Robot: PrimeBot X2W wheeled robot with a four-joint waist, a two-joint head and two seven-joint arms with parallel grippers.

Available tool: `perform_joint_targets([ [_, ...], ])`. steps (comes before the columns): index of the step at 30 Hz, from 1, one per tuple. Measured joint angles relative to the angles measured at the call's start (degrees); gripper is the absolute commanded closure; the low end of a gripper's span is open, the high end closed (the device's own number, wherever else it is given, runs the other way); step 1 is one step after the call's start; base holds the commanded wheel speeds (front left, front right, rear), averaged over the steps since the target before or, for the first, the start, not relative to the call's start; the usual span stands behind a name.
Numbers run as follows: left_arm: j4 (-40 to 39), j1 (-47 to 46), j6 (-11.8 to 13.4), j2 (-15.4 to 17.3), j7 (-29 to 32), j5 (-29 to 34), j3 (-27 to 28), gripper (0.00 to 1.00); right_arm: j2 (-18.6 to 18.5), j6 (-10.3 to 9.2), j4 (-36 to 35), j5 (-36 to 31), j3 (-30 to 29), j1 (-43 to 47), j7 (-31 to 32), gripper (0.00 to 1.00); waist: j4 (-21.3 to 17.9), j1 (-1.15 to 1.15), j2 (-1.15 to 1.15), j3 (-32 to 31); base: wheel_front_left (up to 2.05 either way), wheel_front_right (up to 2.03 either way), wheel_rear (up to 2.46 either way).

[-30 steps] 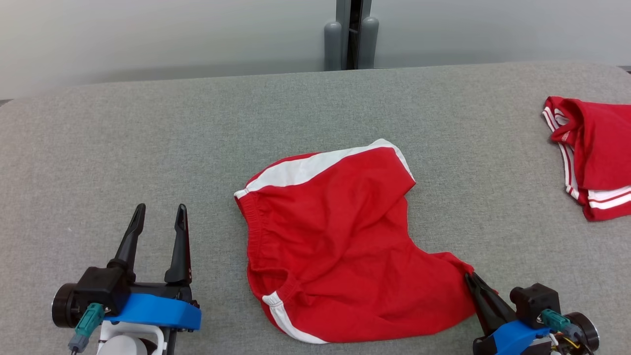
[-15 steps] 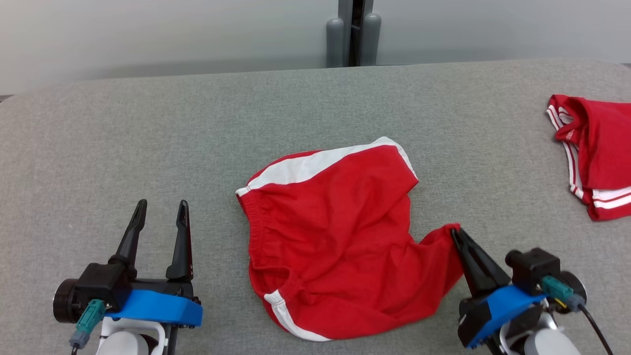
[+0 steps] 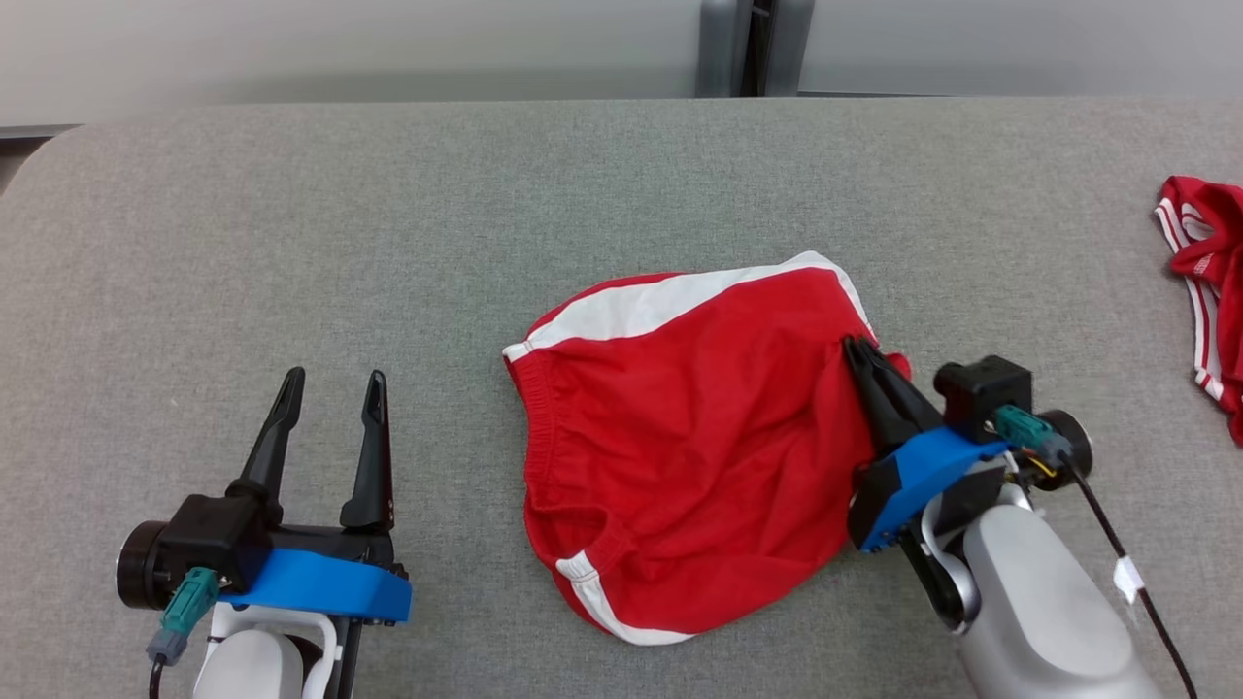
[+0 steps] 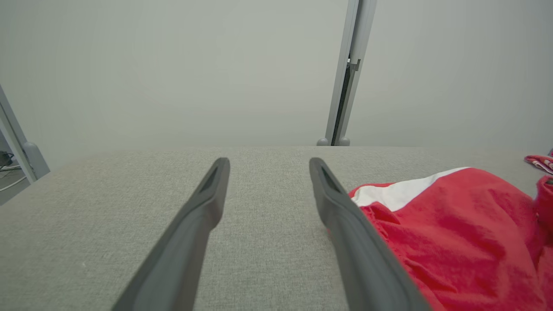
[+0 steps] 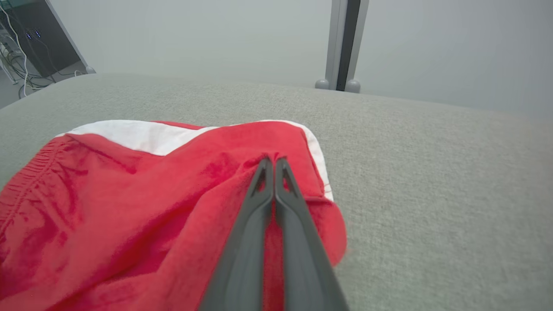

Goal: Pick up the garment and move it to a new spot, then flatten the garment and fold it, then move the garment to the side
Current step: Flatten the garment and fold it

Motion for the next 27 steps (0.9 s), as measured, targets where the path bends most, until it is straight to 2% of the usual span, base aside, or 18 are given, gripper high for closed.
perform_joint_targets([
  [1, 0.0, 0.0, 0.0, 0.0, 0.0, 0.0, 0.0, 0.00, 0.4, -0.01, 1.9, 0.0, 0.3, -1.2, -0.5, 1.00, 0.1, 0.00, 0.00, 0.1, 0.00, 0.00, 0.00],
  [2, 0.0, 0.0, 0.0, 0.0, 0.0, 0.0, -0.1, 0.00, 0.7, 0.00, 3.7, 0.0, 0.5, -2.1, -1.2, 0.96, 0.1, 0.00, 0.00, 0.2, 0.00, 0.00, 0.00],
  [3, 0.0, -0.1, 0.0, 0.0, 0.0, 0.0, -0.1, 0.00, 0.9, 0.00, 5.4, -0.1, 0.6, -2.8, -2.0, 0.67, 0.2, 0.00, 0.00, 0.2, 0.00, 0.00, 0.00],
  [4, 0.1, -0.1, 0.0, 0.0, 0.0, 0.0, -0.1, 0.00, 1.0, 0.00, 6.9, -0.2, 0.7, -3.4, -2.9, 0.00, 0.1, 0.00, 0.00, 0.1, 0.00, 0.00, 0.00],
  [9, 0.1, 0.1, 0.1, 0.0, 0.0, 0.2, 0.6, 0.00, 1.5, 0.00, 10.7, -0.6, 0.3, -4.5, -7.9, 0.00, -0.8, 0.00, 0.00, -0.7, 0.00, 0.00, 0.00],
  [13, 0.0, 1.3, 0.0, 0.0, 0.0, 0.7, 1.2, 0.00, 1.1, -0.01, 9.2, -0.9, -1.5, -3.9, -9.5, 0.00, -2.1, 0.00, 0.00, -1.9, 0.00, 0.00, 0.00],
  [19, -0.5, 3.6, -0.1, 0.0, 0.0, 1.4, 1.9, 0.00, 0.3, -0.01, -2.3, -2.0, -5.8, 3.5, -9.7, 0.00, -4.2, 0.00, 0.00, -4.3, 0.00, 0.00, 0.00],
  [27, -1.1, 6.1, -0.5, 0.0, 0.0, 2.1, 2.5, 0.00, 1.1, 0.00, -14.5, -2.5, -10.1, 16.0, -9.7, 0.00, -5.8, 0.00, 0.00, -7.1, 0.00, 0.00, 0.00],
])
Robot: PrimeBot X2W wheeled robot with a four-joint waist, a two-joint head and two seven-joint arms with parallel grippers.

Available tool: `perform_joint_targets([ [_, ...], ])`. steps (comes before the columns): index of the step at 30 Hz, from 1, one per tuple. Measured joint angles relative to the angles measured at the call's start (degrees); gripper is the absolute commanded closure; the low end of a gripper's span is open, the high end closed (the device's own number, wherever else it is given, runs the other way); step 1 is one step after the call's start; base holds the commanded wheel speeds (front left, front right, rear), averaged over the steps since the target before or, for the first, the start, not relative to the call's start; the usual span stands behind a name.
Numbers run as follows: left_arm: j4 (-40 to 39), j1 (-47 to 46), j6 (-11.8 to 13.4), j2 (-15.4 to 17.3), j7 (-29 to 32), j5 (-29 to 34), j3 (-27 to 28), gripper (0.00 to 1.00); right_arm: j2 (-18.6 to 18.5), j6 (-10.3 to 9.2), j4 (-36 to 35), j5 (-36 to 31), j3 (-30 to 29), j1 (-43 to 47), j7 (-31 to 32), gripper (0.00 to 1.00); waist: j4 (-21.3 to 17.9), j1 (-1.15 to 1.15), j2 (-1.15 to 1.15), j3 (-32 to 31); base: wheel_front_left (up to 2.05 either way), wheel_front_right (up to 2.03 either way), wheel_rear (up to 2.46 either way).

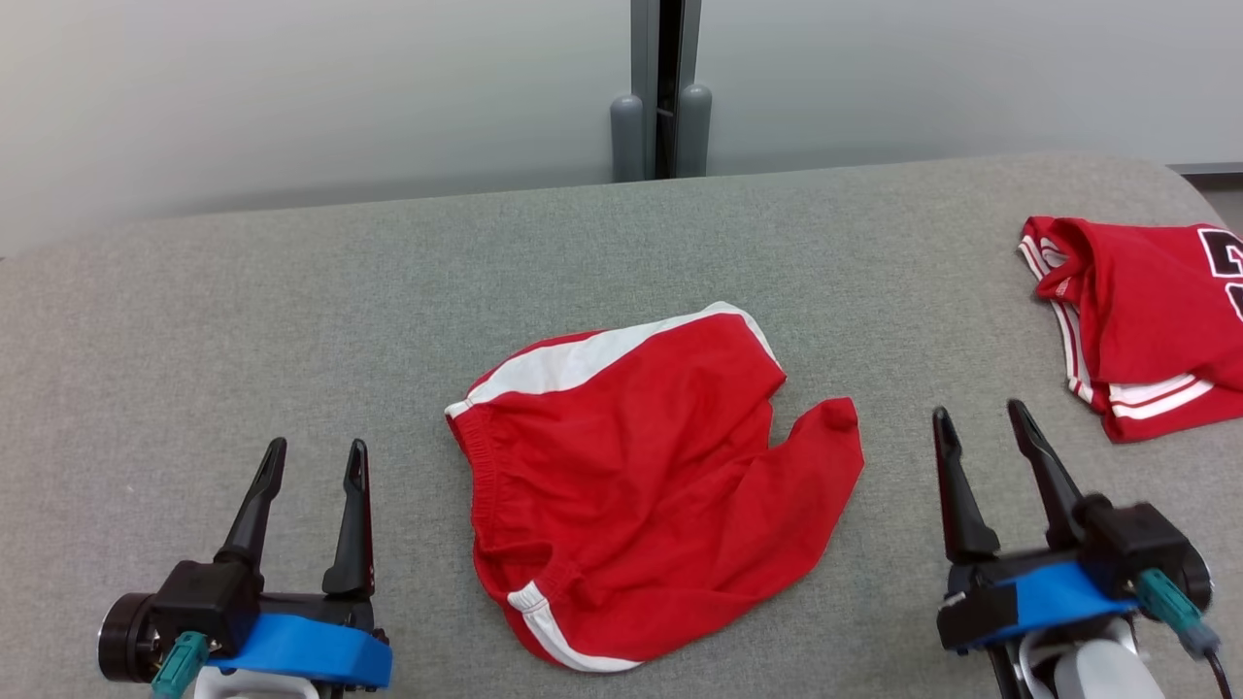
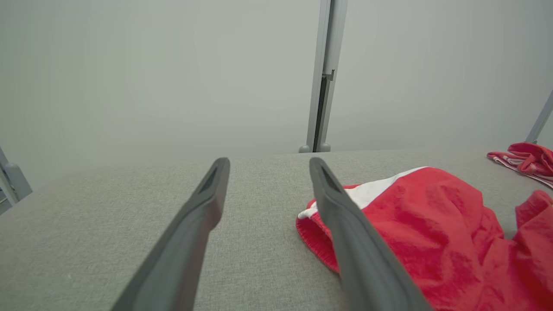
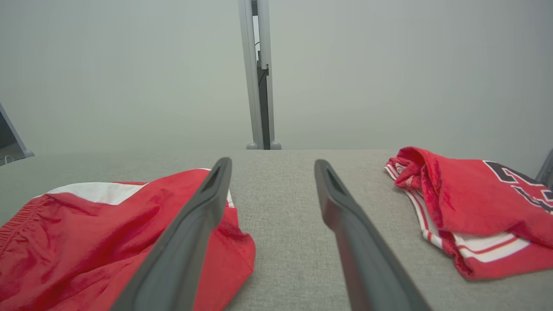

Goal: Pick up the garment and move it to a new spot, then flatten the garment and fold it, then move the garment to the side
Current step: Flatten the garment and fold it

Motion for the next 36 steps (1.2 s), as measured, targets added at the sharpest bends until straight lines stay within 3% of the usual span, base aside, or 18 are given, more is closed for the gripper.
perform_joint_targets([
  [7, -0.4, 1.5, -0.1, 0.0, 0.0, 0.2, 0.6, 0.00, 1.5, -0.01, -6.4, -0.3, -1.6, 7.1, 0.0, 0.00, -0.2, 0.00, 0.00, -1.4, 0.00, 0.00, 0.00],
  [16, -0.8, 2.4, -0.4, 0.0, 0.0, 1.0, -0.6, 0.00, 2.1, -0.01, -6.7, -1.1, -1.5, 8.3, 0.0, 0.00, 0.0, 0.00, 0.00, -2.4, 0.00, 0.00, 0.00],
  [26, 2.8, 2.2, -1.9, 0.3, 0.0, 1.9, -12.2, 0.00, 2.3, -0.01, -6.0, -1.5, -1.3, 8.3, 0.0, 0.00, 0.8, 0.00, 0.00, -2.8, 0.00, 0.00, 0.00],
  [36, 11.0, -0.3, -2.0, 3.6, 0.0, -2.4, -23.7, 0.00, 2.4, -0.01, -5.2, -1.4, -0.8, 8.1, 0.0, 0.00, -0.7, 0.00, 0.00, -1.7, 0.00, 0.00, 0.00],
])
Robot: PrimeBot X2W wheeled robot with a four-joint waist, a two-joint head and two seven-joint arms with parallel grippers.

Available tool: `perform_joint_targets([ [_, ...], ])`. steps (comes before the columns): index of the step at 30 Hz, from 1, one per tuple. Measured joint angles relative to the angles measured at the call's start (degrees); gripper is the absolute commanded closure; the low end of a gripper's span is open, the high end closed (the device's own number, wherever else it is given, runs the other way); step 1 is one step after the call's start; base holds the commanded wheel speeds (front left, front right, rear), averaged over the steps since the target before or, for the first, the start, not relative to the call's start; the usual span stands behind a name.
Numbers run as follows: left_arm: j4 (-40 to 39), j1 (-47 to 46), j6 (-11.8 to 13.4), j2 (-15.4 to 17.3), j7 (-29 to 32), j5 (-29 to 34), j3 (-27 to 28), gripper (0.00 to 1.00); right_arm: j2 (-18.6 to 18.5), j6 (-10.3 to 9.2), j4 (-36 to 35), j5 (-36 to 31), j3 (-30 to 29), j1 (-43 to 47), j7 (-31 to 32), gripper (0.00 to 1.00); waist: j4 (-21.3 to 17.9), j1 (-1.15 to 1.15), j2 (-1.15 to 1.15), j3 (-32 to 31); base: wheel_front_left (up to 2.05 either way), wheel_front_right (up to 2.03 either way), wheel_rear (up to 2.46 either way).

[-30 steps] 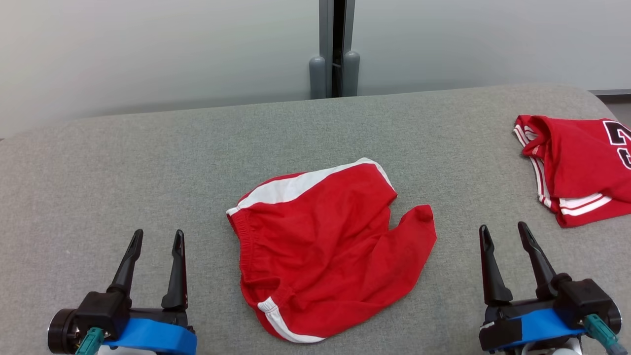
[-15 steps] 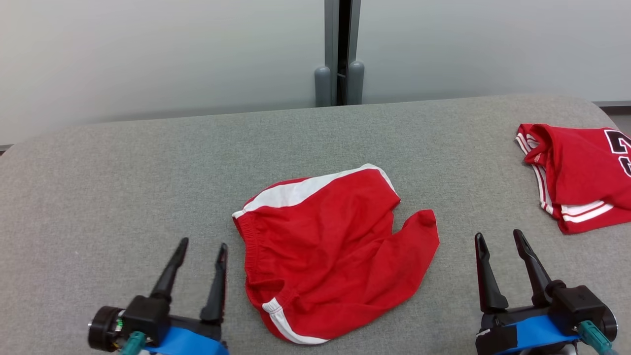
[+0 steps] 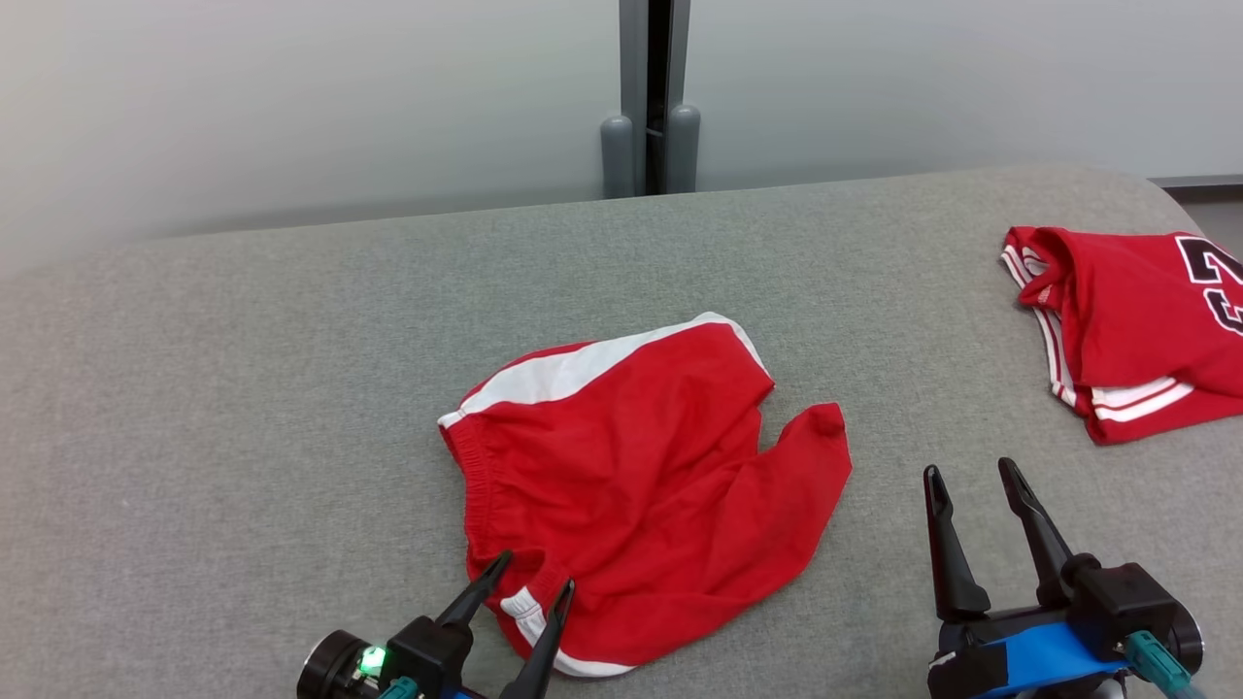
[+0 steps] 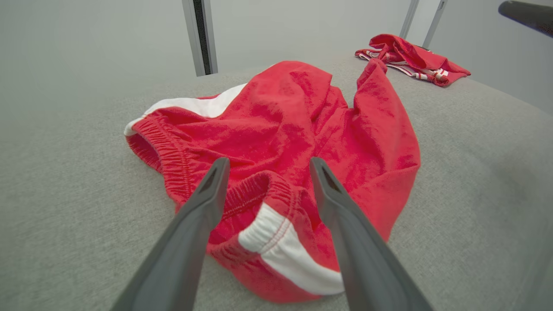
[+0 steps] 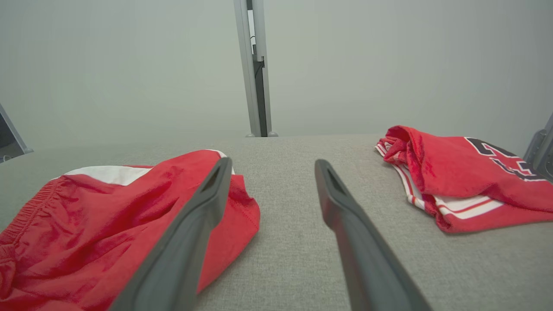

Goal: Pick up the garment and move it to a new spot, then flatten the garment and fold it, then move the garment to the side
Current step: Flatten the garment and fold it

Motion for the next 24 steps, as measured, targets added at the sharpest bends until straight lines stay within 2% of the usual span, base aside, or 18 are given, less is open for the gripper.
perform_joint_targets([
  [8, 8.0, -2.6, -0.1, 1.3, 0.3, -2.8, -3.7, 0.00, 0.0, 0.00, 0.6, 0.3, -0.4, -0.4, 0.0, 0.00, -1.5, 0.00, 0.00, 1.2, 0.00, 0.00, 0.00],
  [9, 8.9, -2.9, -0.1, 1.3, 0.3, -3.2, -3.8, 0.16, 0.0, 0.00, 0.6, 0.3, -0.4, -0.5, 0.0, 0.00, -1.6, 0.00, 0.00, 1.2, 0.00, 0.00, 0.00],
  [10, 9.8, -3.1, -0.1, 1.3, 0.3, -3.7, -3.8, 0.56, 0.0, 0.00, 0.6, 0.3, -0.5, -0.6, 0.0, 0.00, -1.6, 0.00, 0.00, 1.3, 0.00, 0.00, 0.00],
  [11, 10.5, -3.3, -0.1, 1.3, 0.3, -3.9, -3.9, 0.90, 0.0, 0.00, 0.6, 0.3, -0.6, -0.6, 0.0, 0.00, -1.5, 0.00, 0.00, 1.3, 0.00, 0.00, 0.00],
  [12, 11.0, -3.6, -0.1, 1.3, 0.3, -4.2, -3.9, 1.00, 0.0, 0.00, 0.6, 0.3, -0.7, -0.6, 0.0, 0.00, -1.5, 0.00, 0.00, 1.4, 0.00, 0.00, 0.00],
  [16, 11.8, -4.0, 0.2, 1.2, 0.2, -5.4, -2.5, 1.00, 0.0, 0.00, 0.7, 0.4, -1.2, -0.6, 0.0, 0.00, -0.6, 0.00, 0.00, 1.4, 0.00, 0.00, 0.00],
  [24, 8.3, -0.7, 2.7, 2.5, 0.0, -8.3, 3.2, 1.00, 0.1, 0.01, 1.6, 0.3, -1.5, -0.5, 0.0, 0.00, 2.5, 0.00, 0.00, 1.3, 0.00, 0.00, 0.00],
])
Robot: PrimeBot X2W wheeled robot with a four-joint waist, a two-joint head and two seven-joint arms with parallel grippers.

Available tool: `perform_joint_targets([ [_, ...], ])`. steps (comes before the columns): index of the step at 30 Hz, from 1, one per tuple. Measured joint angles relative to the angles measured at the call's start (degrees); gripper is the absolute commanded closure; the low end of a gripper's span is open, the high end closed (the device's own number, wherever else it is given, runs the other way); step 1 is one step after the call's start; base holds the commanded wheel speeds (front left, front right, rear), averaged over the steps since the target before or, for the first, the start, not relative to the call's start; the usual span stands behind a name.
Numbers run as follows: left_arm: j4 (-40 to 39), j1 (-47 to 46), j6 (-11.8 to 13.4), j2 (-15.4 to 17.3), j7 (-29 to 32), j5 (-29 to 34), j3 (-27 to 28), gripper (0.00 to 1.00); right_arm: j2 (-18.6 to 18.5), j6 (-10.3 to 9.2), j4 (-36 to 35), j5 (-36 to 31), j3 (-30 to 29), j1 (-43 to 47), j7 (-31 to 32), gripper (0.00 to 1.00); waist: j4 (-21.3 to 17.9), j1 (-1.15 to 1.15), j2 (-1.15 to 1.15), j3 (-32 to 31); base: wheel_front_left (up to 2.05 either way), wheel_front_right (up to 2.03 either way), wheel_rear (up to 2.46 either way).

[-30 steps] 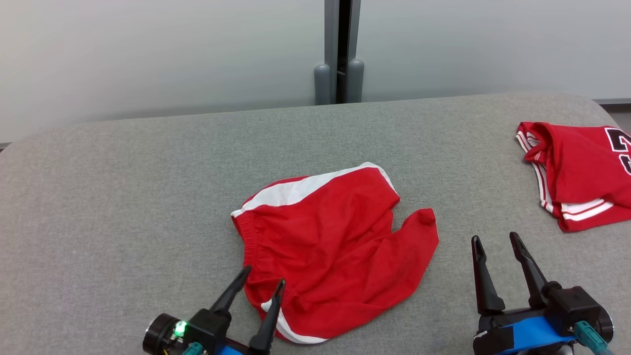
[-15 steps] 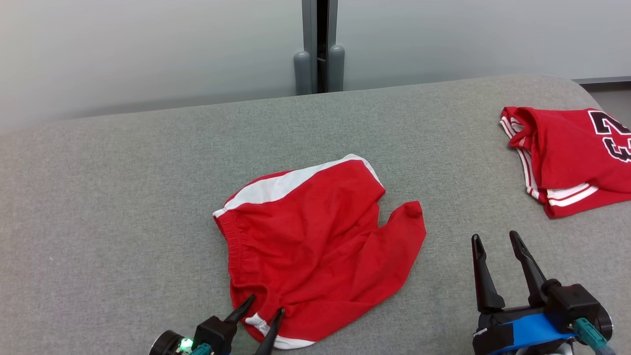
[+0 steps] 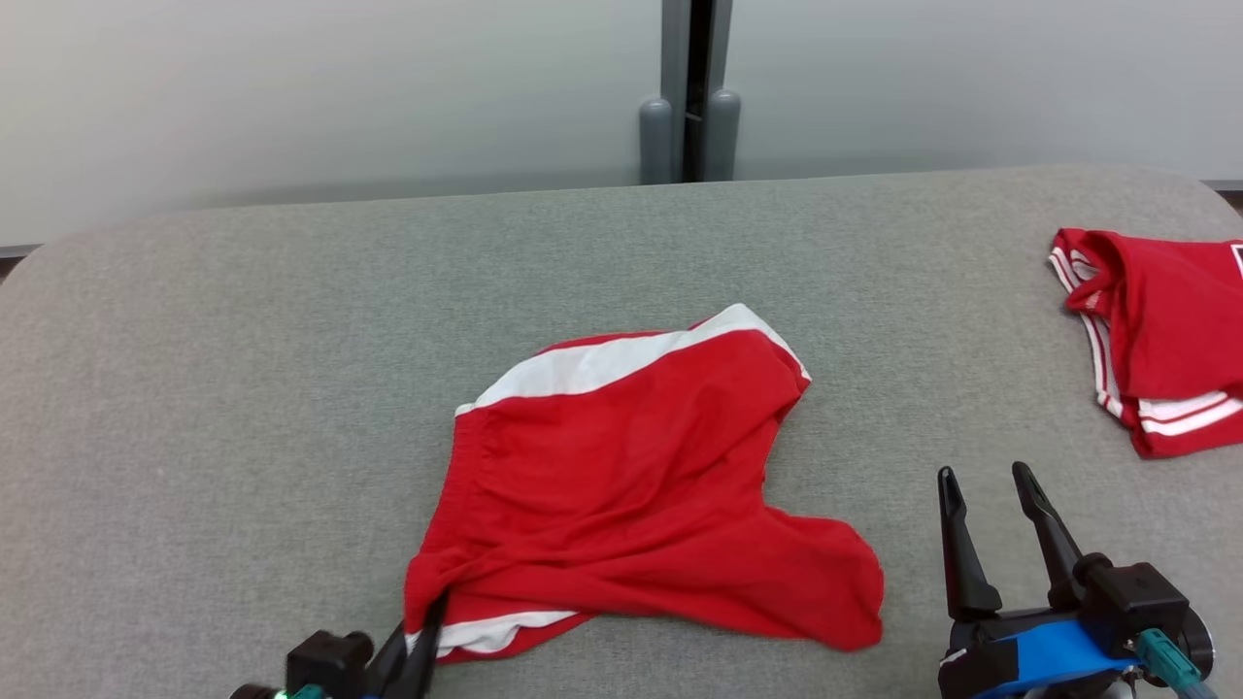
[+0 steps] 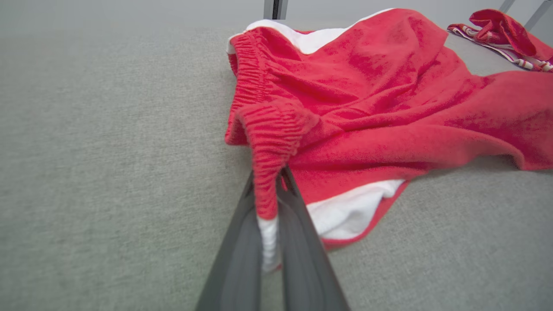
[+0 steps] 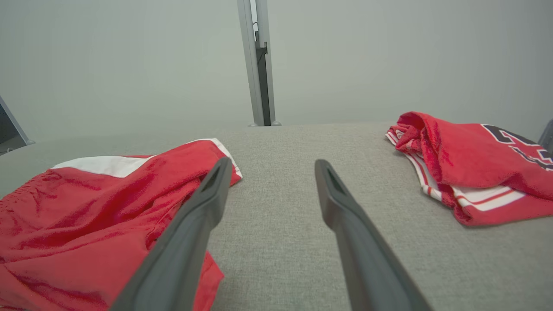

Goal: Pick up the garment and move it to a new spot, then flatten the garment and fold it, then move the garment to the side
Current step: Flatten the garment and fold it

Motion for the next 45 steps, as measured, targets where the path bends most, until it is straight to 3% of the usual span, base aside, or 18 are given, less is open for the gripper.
perform_joint_targets([
  [8, -2.9, 6.0, 1.5, 1.2, 0.0, -1.4, 4.7, 1.00, 0.0, -0.01, 1.0, -0.4, -0.4, 0.0, 0.0, 0.00, 2.6, 0.00, 0.00, -0.3, 0.00, 0.00, 0.00],
  [9, -3.3, 6.1, 1.6, 1.2, 0.0, -1.3, 4.9, 0.63, 0.0, -0.01, 1.1, -0.5, -0.4, 0.0, 0.0, 0.00, 2.8, 0.00, 0.00, -0.3, 0.00, 0.00, 0.00],
  [10, -3.8, 6.1, 1.7, 1.2, 0.0, -1.1, 5.2, 0.00, 0.0, -0.01, 1.2, -0.5, -0.4, 0.0, 0.0, 0.00, 2.9, 0.00, 0.00, -0.3, 0.00, 0.00, 0.00],
  [23, -21.4, 6.7, 2.3, -1.4, 0.0, 5.4, 11.9, 0.00, 0.0, 0.00, 1.6, -0.8, -0.4, -0.1, 0.0, 0.00, 2.9, 0.00, 0.00, -0.5, 0.00, 0.00, 0.00],
  [41, -21.4, 1.0, 0.8, -4.5, 0.0, 9.3, 22.1, 0.00, 0.0, -0.01, 2.4, -0.8, 0.0, -1.3, 0.0, 0.00, 0.6, 0.00, 0.00, 1.1, 0.00, 0.00, 0.00],
  [45, -21.3, 1.0, 0.3, -4.9, 0.0, 9.9, 23.0, 0.00, -1.0, -0.01, 3.5, -0.5, 2.7, -1.7, 0.0, 0.00, 0.7, 0.00, 0.00, 1.2, 0.00, 0.00, 0.00],
])
